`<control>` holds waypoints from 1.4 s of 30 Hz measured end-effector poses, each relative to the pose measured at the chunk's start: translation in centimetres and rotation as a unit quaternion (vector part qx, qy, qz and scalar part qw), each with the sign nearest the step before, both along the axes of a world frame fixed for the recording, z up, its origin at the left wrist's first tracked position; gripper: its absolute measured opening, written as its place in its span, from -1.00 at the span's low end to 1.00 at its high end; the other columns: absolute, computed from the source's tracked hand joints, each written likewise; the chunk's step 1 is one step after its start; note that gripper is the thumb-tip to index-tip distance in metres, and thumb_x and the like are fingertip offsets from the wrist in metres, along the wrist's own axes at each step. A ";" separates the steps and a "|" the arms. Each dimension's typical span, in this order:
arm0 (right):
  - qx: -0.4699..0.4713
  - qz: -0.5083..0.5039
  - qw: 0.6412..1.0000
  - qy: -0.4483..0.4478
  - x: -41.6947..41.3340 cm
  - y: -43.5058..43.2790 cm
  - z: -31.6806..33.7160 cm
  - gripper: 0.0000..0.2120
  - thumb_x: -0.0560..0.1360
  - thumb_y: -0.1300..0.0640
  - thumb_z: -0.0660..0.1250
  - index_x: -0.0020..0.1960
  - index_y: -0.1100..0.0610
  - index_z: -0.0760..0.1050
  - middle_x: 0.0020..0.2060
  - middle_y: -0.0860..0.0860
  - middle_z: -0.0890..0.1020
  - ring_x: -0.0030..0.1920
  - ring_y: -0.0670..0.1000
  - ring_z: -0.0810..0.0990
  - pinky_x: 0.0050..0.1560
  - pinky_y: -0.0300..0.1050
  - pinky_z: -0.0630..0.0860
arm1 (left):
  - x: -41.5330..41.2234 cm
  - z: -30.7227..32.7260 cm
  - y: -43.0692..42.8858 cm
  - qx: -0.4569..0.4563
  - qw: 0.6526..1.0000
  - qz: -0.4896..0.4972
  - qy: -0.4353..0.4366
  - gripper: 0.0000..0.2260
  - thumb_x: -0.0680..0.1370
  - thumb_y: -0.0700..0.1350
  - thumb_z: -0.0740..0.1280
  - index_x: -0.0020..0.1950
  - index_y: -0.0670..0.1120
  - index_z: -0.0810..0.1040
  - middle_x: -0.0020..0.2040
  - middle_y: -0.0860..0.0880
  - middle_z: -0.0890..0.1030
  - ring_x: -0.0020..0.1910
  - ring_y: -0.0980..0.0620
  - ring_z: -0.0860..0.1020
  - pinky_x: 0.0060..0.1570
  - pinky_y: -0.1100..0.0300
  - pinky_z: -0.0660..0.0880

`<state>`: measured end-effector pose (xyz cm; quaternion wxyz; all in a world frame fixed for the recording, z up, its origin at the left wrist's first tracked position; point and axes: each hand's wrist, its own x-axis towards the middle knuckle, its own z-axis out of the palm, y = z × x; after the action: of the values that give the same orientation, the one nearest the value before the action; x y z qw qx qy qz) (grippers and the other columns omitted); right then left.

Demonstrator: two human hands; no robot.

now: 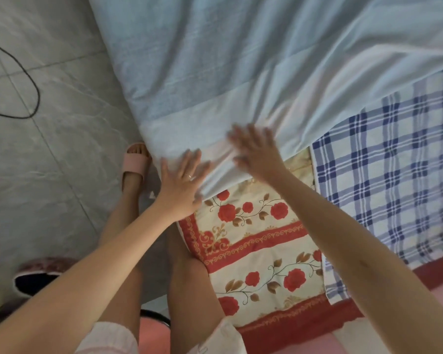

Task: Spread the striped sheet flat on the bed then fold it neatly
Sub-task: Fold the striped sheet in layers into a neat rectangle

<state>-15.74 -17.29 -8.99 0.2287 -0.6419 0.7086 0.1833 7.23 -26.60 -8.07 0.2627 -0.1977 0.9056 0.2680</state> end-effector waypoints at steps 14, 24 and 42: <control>-0.159 -0.715 0.680 0.037 -17.4 -4.5 3.0 -0.48 0.61 0.06 0.10 0.48 0.29 0.12 0.44 0.19 0.23 0.40 0.15 0.28 0.31 -0.06 0.27 | -8.3 0.7 -4.7 -0.011 0.996 0.089 0.007 -0.31 0.55 0.11 0.22 0.55 -0.04 -0.05 0.54 -0.09 -0.28 0.51 -0.07 -0.28 0.37 -0.28 -0.25; -0.154 -0.720 0.675 0.045 -22.6 1.4 3.0 -0.77 0.61 0.14 0.10 0.16 0.23 0.44 -0.07 0.08 0.54 -0.11 0.09 0.50 -0.16 -0.08 0.40 | -16.7 -1.4 -8.9 -0.004 0.988 0.047 -0.146 -0.02 0.36 0.53 0.02 0.41 0.06 -0.53 0.39 -0.02 -0.58 0.41 -0.07 -0.51 0.27 -0.40 -0.35; -0.122 -0.088 0.987 0.060 -11.5 3.1 -2.3 -0.41 0.56 -0.32 -0.14 0.54 -0.19 -0.11 0.52 -0.04 0.17 0.51 0.22 0.11 0.40 0.39 0.03 | -18.8 1.2 -9.3 0.014 0.965 0.009 -0.260 0.33 0.11 0.51 0.37 0.19 0.03 -0.72 0.04 -0.04 -0.80 0.31 -0.17 -0.62 0.22 -0.42 -0.37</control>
<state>-27.25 -14.17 -11.30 0.1208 -0.5881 0.7918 0.1125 -11.54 -35.86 -6.82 0.4897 -0.2649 0.8004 0.2222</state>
